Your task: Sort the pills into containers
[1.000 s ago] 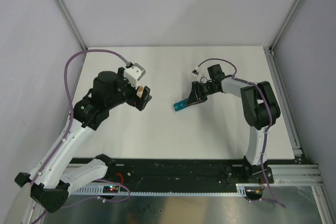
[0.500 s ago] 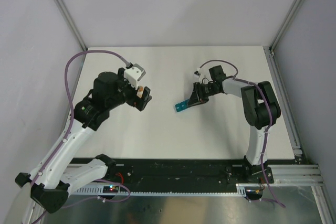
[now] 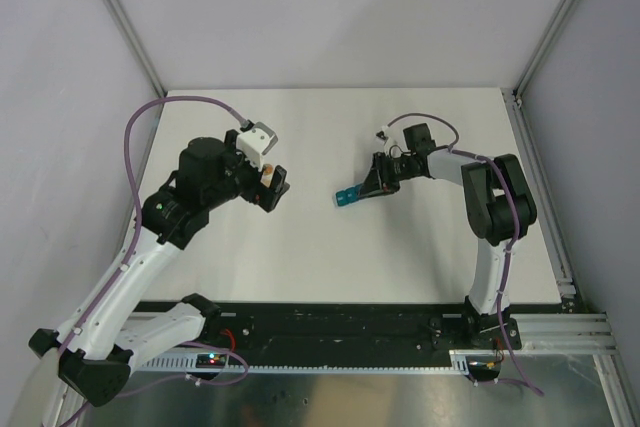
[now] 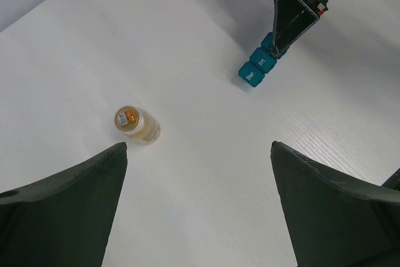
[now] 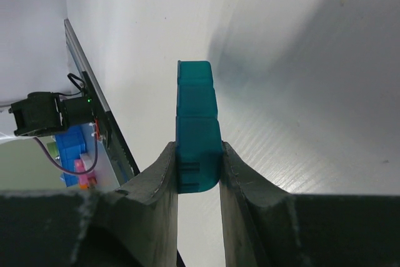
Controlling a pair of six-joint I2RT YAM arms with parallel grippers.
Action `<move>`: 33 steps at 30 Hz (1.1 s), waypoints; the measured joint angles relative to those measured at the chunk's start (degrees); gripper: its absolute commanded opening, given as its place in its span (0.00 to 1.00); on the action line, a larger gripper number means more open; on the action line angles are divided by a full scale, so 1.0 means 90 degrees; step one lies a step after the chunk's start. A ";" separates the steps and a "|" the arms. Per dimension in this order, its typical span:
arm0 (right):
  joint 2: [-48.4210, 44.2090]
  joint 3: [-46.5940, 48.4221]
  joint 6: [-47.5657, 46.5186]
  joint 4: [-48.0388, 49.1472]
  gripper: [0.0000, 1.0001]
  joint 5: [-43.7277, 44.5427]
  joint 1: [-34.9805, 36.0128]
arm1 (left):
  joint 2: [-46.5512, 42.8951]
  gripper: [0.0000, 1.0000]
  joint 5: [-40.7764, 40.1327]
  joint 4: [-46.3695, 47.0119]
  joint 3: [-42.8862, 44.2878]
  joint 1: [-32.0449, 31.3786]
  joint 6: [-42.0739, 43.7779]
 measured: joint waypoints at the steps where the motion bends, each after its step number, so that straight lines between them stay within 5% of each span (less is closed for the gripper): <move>1: 0.0005 0.0000 0.0036 0.0058 0.03 0.0000 0.0000 | 0.0000 1.00 0.0000 0.0000 -0.0002 0.0000 0.0000; 14: 0.0204 0.0000 0.0367 0.0282 0.13 0.0175 -0.0024 | 0.0000 1.00 0.0000 0.0000 -0.0005 0.0000 0.0000; 26: 0.0299 0.0002 0.0437 0.0202 0.51 0.0291 -0.0097 | 0.0000 1.00 0.0007 0.0007 -0.0044 0.0051 0.0000; 33: 0.0345 0.0012 0.0432 0.0117 0.57 0.0345 -0.0165 | -0.0002 1.00 0.0024 0.0015 -0.0046 0.0073 -0.0002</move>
